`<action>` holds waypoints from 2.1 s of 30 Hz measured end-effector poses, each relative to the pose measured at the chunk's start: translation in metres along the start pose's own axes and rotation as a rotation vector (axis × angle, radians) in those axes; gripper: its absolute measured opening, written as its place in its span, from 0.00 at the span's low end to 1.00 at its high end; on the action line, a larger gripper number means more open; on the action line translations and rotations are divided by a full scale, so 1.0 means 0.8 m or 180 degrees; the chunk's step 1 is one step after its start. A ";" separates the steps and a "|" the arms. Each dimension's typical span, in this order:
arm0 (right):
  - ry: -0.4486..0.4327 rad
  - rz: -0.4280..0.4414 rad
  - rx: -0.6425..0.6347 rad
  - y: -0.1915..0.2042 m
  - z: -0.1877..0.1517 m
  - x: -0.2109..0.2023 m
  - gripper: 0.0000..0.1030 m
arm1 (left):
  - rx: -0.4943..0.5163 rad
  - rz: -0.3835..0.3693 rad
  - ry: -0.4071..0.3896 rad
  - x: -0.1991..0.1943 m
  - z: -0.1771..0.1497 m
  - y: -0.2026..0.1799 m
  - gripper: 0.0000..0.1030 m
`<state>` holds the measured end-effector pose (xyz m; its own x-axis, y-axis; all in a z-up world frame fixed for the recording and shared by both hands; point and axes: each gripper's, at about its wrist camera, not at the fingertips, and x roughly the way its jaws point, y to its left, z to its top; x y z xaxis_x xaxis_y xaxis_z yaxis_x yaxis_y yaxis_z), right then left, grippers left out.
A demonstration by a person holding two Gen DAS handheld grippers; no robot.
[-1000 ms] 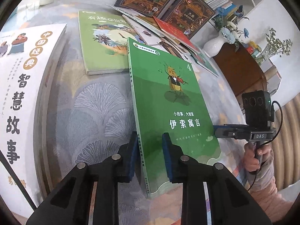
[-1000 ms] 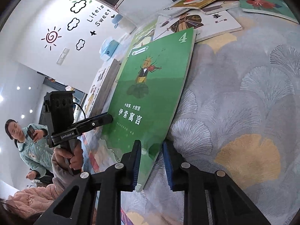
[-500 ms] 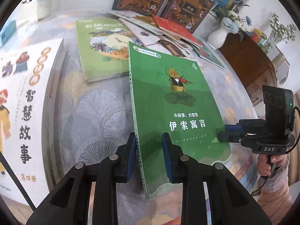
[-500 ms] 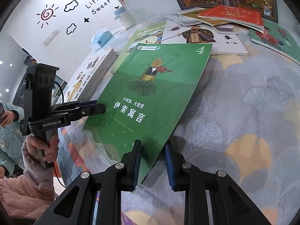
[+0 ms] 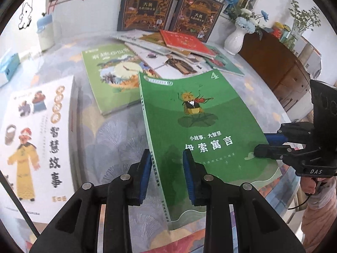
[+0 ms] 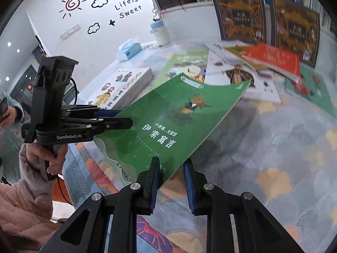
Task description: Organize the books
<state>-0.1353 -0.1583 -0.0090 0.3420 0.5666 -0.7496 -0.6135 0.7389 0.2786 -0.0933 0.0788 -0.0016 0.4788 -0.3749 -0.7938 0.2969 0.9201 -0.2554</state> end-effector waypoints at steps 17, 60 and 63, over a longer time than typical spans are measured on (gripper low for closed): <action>-0.0272 0.0005 -0.0281 0.079 0.055 -0.012 0.21 | -0.0029 0.0102 -0.0541 -0.095 0.015 0.044 0.28; 0.0379 0.0886 -0.0097 0.159 0.128 0.214 0.24 | -0.0703 0.0913 -0.0250 -0.108 -0.048 0.258 0.36; 0.0445 0.0860 -0.0041 0.158 0.126 0.214 0.30 | -0.0715 0.0968 -0.0269 -0.111 -0.048 0.256 0.36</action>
<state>-0.0822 0.0686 -0.0414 0.0645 0.6858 -0.7249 -0.6782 0.5630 0.4723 -0.1066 0.3049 -0.0048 0.5863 -0.0803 -0.8061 -0.0531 0.9891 -0.1372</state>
